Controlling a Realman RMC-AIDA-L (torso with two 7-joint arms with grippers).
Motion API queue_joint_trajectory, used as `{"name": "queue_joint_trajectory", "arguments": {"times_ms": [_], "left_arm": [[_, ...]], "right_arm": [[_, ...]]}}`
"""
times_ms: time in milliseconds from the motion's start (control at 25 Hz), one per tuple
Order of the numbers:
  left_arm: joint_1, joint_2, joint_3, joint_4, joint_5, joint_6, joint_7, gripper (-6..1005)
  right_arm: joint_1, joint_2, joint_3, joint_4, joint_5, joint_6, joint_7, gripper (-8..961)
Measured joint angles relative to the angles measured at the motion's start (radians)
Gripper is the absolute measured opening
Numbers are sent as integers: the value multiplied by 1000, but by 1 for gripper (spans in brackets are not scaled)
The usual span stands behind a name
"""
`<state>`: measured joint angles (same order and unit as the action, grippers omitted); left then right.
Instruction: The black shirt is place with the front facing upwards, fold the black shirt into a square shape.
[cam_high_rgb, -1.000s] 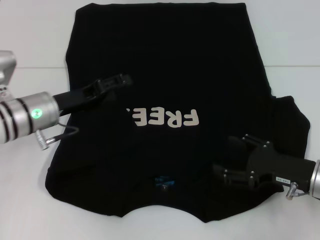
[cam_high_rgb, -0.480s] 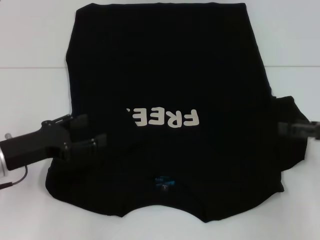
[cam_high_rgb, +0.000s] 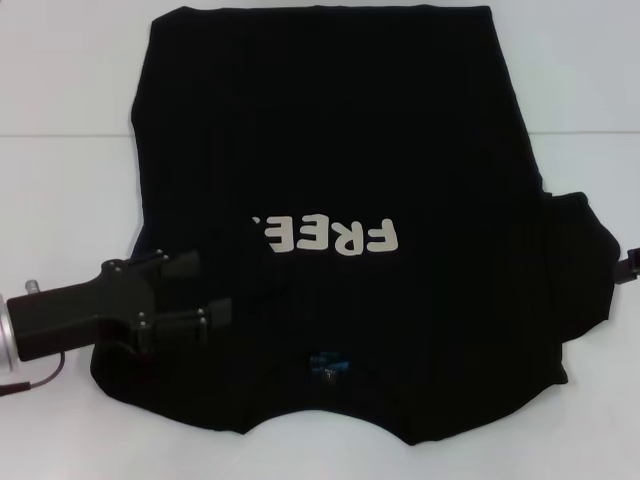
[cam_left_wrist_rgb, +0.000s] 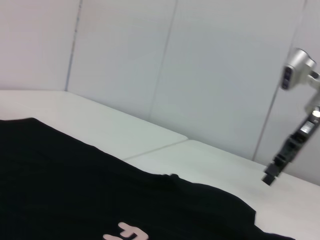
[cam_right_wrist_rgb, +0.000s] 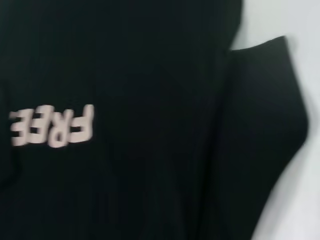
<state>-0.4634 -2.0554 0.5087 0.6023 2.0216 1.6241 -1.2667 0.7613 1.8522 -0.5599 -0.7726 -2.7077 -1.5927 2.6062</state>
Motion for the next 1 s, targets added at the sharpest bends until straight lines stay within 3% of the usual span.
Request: {"name": "queue_joint_trajectory", "arguments": {"times_ms": [480,1000], "left_arm": [[0,-3,8,-1,2,0,-1,881],[-5,-5,14,-7,2,-8,-5,881]], "right_arm": [[43,20,-4,150,-40,195,22,942],[65,38,-19,191,-48,243,21,936]]}}
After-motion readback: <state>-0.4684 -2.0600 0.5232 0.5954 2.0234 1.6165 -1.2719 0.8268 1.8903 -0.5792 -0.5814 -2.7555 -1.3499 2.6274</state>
